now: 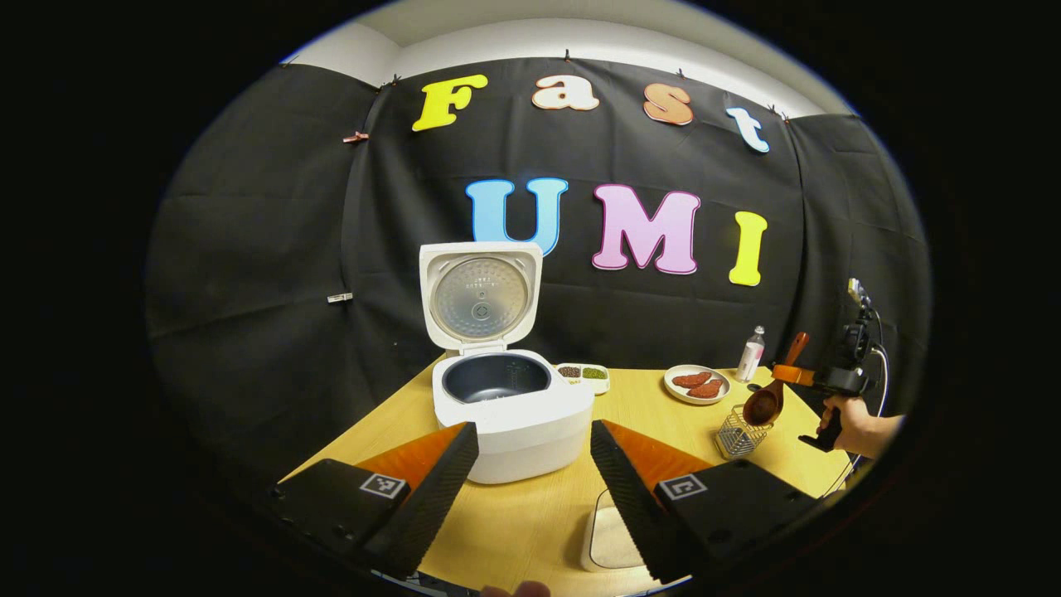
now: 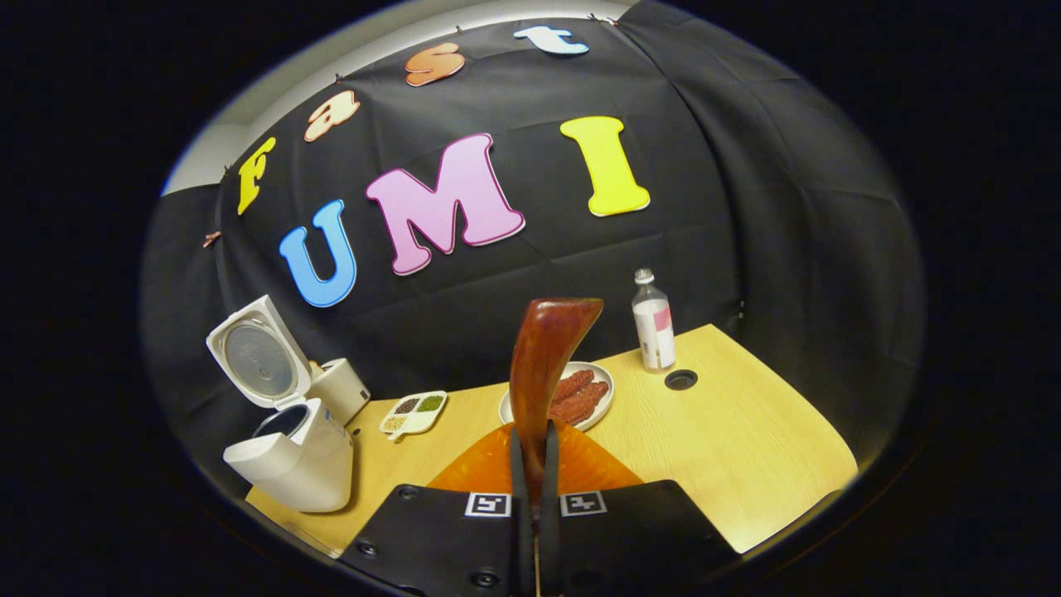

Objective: Close the left gripper, press the button to open the rice cooker; take a wooden spoon from the chopstick holder with the right hand, scoop a spoonful of rice and pour it into the rice cooker, then put the wooden spoon back into the chopstick holder.

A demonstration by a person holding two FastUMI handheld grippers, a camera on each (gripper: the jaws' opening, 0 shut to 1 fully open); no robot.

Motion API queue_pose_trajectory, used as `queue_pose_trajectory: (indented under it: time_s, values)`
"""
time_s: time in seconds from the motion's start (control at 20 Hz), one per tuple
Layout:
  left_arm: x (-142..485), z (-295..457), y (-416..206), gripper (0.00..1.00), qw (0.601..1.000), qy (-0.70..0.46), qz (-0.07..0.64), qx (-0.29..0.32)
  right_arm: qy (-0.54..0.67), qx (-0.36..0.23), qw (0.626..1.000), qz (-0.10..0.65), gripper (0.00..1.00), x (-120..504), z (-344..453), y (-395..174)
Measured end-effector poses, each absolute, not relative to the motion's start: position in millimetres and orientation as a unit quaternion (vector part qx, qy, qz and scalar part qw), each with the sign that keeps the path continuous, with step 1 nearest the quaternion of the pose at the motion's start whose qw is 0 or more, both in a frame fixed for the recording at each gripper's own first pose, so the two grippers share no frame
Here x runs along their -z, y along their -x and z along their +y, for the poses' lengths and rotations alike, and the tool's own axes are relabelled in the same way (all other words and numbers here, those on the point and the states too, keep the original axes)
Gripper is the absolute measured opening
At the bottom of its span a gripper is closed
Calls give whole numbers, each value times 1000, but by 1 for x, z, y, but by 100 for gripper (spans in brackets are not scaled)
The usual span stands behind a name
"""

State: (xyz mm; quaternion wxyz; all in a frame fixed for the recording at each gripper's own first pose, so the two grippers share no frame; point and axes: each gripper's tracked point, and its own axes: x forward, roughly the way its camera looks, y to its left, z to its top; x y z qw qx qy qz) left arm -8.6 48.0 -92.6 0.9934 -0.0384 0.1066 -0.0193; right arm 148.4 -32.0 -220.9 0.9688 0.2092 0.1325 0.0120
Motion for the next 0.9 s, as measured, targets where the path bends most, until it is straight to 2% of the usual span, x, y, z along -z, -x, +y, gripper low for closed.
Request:
queue_pose_trajectory:
  time_s: [0.15,0.45,0.65,0.9]
  values:
    - [85,56,13,95,994,46,100,22,-209,-30,970,117,7,179,-13,-129]
    - [76,64,26,94,994,40,89,40,-196,-105,968,113,7,119,68,-63]
    - [70,69,31,95,994,36,80,58,-162,-160,964,137,7,118,132,-17]
    - [66,77,33,95,994,39,67,79,-72,-173,963,192,7,166,185,29]
